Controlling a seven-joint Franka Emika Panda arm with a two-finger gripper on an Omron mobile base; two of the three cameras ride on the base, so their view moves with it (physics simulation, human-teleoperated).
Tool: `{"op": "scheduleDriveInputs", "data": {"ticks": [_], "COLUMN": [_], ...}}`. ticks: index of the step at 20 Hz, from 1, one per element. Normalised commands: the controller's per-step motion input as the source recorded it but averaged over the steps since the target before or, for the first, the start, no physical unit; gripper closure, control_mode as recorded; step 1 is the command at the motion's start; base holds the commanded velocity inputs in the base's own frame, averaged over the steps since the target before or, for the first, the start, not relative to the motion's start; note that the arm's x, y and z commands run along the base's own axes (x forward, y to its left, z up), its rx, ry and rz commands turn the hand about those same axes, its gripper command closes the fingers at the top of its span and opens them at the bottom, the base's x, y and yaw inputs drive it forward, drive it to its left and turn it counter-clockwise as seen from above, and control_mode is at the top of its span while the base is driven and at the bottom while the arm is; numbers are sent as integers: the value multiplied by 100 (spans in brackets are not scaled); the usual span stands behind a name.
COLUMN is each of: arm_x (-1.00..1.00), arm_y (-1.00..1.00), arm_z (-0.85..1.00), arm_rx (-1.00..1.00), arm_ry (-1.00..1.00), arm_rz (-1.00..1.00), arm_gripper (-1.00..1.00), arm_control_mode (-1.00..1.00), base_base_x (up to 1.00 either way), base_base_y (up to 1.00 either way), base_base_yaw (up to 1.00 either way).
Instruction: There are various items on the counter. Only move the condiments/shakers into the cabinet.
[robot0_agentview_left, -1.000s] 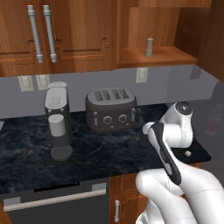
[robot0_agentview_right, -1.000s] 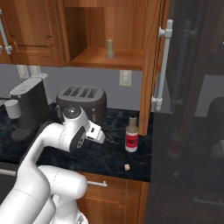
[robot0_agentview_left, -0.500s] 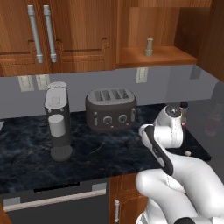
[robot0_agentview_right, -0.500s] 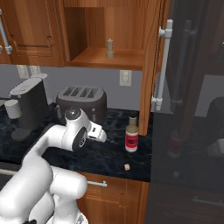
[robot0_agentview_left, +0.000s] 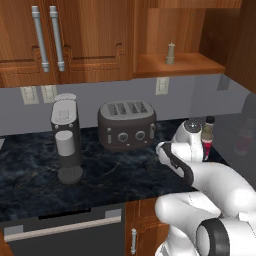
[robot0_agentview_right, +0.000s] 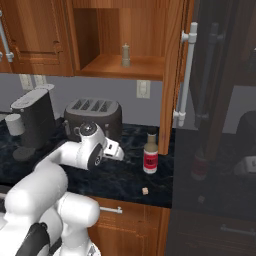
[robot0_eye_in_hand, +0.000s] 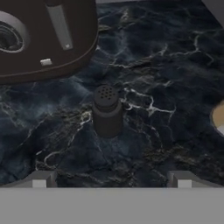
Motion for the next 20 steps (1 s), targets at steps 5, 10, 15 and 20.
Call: {"op": "scheduleDriveInputs", "data": {"ticks": [5, 10, 15, 20], "arm_x": [13, 9, 8, 12], "arm_y": [0, 0, 0, 0], "arm_z": [-25, -26, -21, -8], "arm_rx": [0, 0, 0, 0], "arm_ry": [0, 0, 0, 0], "arm_rz": [3, 4, 4, 3], "arm_gripper": [-100, -100, -100, -100], "arm_control_mode": [-100, -100, -100, -100], "base_base_x": [0, 0, 0, 0], "base_base_y": [0, 0, 0, 0], "base_base_yaw": [0, 0, 0, 0]}}
